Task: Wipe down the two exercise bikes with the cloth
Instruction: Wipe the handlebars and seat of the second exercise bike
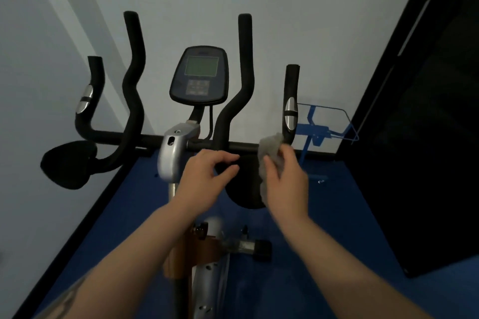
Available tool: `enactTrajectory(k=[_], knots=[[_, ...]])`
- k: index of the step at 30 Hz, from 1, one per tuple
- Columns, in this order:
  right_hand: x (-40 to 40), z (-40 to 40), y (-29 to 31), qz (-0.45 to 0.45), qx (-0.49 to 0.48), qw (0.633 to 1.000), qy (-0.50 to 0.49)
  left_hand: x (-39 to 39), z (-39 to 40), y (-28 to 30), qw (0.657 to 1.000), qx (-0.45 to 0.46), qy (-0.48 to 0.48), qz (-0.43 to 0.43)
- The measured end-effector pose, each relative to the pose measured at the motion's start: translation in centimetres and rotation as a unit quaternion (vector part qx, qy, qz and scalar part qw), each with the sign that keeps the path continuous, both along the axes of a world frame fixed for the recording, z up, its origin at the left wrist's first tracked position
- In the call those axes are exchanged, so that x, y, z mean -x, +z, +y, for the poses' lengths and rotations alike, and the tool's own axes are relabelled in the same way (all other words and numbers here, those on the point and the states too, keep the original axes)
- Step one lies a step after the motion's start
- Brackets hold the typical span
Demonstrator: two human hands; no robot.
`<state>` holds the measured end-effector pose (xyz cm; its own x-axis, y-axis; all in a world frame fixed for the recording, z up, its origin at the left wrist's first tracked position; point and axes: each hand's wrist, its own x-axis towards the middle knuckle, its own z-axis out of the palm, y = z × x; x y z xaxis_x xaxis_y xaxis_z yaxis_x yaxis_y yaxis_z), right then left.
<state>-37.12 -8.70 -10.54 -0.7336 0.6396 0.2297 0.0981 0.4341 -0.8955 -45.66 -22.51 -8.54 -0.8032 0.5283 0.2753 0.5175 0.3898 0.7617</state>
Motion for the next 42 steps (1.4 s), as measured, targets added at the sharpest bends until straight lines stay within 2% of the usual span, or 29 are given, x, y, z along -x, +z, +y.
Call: enactTrajectory(k=[3, 7, 11, 14, 16, 18, 20, 23, 26, 30, 34, 37, 39, 42], knots=[[-3.0, -2.5, -1.8, 0.020, -0.042, 0.999, 0.029, 2.1, -1.2, -0.1, 0.996, 0.011, -0.038, 0.078], [-1.8, -0.7, -0.8, 0.021, -0.094, 0.995, 0.009, 6.8, -2.9, 0.2, 0.979, 0.009, 0.035, 0.203], [-0.1, -0.9, 0.4, 0.049, -0.098, 0.993, -0.047, 10.9, -2.8, -0.4, 0.976, 0.082, 0.018, 0.201], [-1.2, -2.6, -1.1, 0.090, -0.131, 0.985, -0.066, 10.9, -2.5, -2.1, 0.974, 0.073, 0.009, 0.217], [-1.9, -3.5, -2.3, 0.082, -0.219, 0.971, -0.056, 10.7, -2.7, -2.5, 0.974, 0.041, 0.025, 0.221], [-1.8, -3.2, -2.6, 0.073, -0.347, 0.935, -0.020, 10.4, -3.0, -2.6, 0.966, 0.037, 0.054, 0.250], [-0.5, -1.8, -1.3, 0.060, -0.395, 0.916, 0.014, 10.2, -3.1, -2.5, 0.957, 0.054, 0.078, 0.273], [1.8, -0.1, 1.2, 0.015, -0.360, 0.933, -0.019, 10.2, -2.8, -2.5, 0.951, 0.084, 0.093, 0.281], [1.5, -1.3, -0.2, 0.019, -0.318, 0.944, -0.088, 10.3, -2.8, -2.5, 0.948, 0.088, 0.095, 0.291], [-0.5, -5.2, -4.9, 0.037, -0.327, 0.935, -0.133, 10.2, -2.7, -3.0, 0.948, 0.065, 0.115, 0.291], [1.7, -4.2, -3.2, 0.036, -0.385, 0.911, -0.142, 10.2, -2.6, -3.2, 0.949, 0.050, 0.123, 0.285], [3.3, -2.9, -1.5, 0.029, -0.353, 0.925, -0.136, 10.3, -2.6, -3.4, 0.950, 0.047, 0.126, 0.281], [2.5, -3.1, -2.1, 0.027, -0.353, 0.924, -0.145, 10.3, -2.6, -3.3, 0.949, 0.051, 0.126, 0.285], [0.2, -3.9, -4.3, 0.038, -0.407, 0.900, -0.155, 10.2, -2.5, -3.4, 0.949, 0.053, 0.125, 0.285]])
